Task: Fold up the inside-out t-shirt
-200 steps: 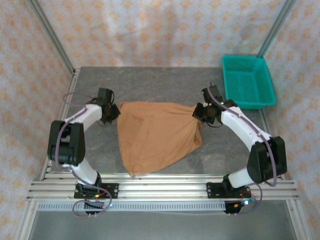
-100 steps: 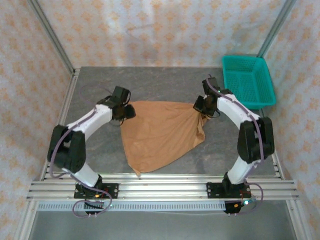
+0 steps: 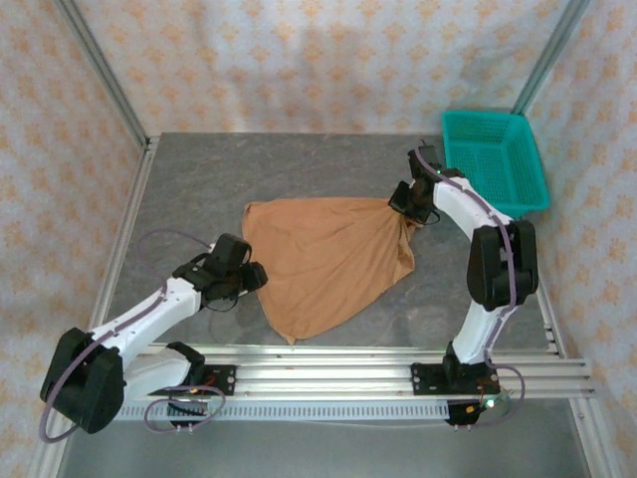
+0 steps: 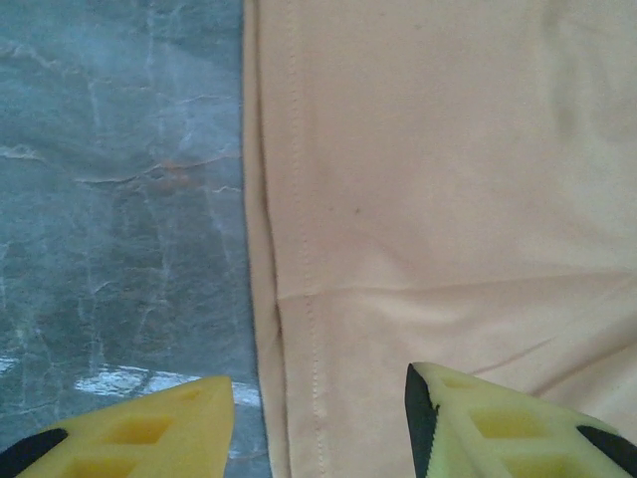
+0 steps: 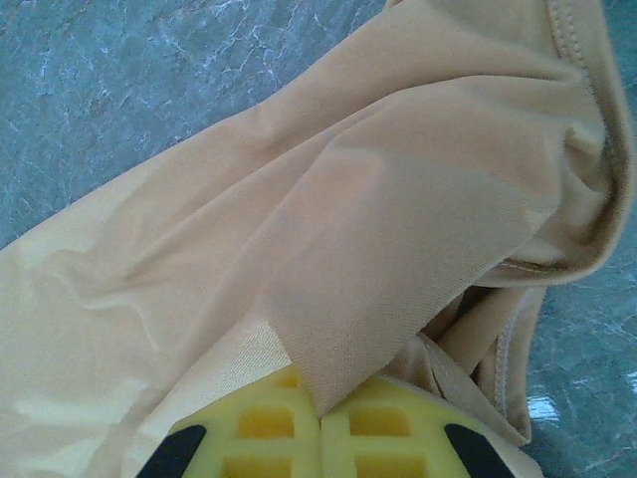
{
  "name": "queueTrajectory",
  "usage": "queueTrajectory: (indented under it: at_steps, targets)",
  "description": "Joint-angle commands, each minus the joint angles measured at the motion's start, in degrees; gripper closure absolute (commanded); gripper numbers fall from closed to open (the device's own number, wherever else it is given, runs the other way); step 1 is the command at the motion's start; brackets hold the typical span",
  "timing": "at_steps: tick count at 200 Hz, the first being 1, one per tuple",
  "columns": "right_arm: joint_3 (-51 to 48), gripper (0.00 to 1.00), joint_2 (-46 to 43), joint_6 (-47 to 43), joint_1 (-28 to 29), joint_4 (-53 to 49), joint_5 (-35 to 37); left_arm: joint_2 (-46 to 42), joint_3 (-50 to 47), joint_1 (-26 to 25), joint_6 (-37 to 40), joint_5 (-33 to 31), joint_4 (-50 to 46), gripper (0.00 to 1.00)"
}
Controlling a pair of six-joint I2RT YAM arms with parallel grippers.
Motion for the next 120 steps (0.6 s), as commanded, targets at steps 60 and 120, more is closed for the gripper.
queueTrajectory:
  at_steps: [60,120]
  targets:
    - [0.9,1.0,0.3,0.3,-0.2,0.6,-1.3,12.0,3.1,-6.3,-4.1,-5.5,6.9,0.58]
    - [0.9,1.0,-0.8,1.0,-0.2,1.2,-3.5,25.8,7.3,-5.7,0.3,-9.1,5.8,1.0]
